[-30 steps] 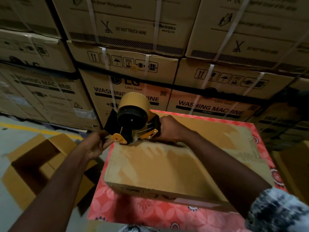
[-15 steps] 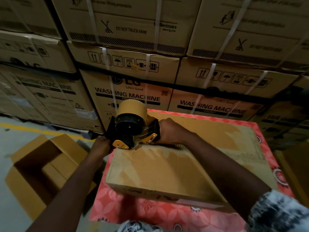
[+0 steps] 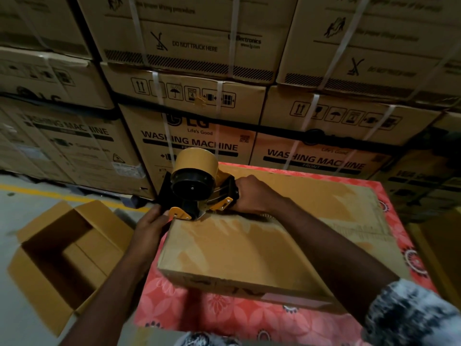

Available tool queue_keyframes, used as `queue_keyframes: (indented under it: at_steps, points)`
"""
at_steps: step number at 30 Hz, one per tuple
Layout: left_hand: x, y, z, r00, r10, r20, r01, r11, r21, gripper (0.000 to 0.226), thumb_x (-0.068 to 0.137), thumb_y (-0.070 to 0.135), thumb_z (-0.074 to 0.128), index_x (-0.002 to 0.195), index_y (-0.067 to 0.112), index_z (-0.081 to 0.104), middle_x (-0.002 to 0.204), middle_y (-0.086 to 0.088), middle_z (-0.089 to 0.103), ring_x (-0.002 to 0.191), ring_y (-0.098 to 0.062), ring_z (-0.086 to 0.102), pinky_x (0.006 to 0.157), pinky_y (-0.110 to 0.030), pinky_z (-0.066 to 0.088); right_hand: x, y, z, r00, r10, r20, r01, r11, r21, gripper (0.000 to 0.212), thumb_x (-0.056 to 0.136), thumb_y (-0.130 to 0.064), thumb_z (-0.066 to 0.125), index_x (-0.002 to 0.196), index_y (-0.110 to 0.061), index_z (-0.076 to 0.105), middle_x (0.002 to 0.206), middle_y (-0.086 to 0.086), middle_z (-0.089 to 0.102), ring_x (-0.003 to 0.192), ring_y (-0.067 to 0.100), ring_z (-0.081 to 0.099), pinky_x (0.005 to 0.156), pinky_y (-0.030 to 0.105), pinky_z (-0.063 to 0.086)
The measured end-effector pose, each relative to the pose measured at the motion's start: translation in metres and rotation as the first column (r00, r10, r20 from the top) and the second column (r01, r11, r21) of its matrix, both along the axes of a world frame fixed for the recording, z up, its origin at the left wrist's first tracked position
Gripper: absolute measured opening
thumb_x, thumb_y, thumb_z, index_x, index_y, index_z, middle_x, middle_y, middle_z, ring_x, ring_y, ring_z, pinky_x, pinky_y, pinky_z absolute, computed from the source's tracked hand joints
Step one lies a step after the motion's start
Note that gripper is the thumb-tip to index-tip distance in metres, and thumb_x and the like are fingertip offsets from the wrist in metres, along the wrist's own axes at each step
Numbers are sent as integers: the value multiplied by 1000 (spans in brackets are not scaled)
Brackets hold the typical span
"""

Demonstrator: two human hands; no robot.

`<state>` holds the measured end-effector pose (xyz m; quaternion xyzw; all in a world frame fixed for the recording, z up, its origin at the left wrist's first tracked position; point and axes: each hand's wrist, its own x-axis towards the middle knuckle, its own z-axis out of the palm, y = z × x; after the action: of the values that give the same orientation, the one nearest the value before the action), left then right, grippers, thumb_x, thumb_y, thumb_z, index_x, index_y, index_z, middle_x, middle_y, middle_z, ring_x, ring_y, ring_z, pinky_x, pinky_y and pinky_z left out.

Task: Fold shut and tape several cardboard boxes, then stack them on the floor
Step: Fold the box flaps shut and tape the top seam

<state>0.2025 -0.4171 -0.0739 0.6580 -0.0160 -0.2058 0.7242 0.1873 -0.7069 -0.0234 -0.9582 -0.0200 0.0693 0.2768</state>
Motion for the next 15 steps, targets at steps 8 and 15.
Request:
queue_keyframes:
  at_steps: [8, 15]
  points:
    - [-18, -6, -3, 990, -144, 4, 142, 977, 161, 40, 100, 21, 61, 139, 31, 59, 139, 1, 63, 129, -27, 56, 108, -52, 45, -7, 1, 1, 996, 22, 92, -19, 999, -42, 32, 79, -66, 70, 84, -36, 60, 73, -12, 63, 67, 11, 62, 65, 41, 57]
    - [-10, -5, -13, 990, -143, 22, 140, 987, 85, 56, 98, 22, 65, 150, 29, 46, 155, 6, 46, 144, -21, 41, 118, -53, 34, -24, -21, 6, 998, 28, 64, -21, 993, -115, 51, 78, -75, 63, 95, -27, 67, 78, -9, 68, 69, 10, 63, 64, 41, 57]
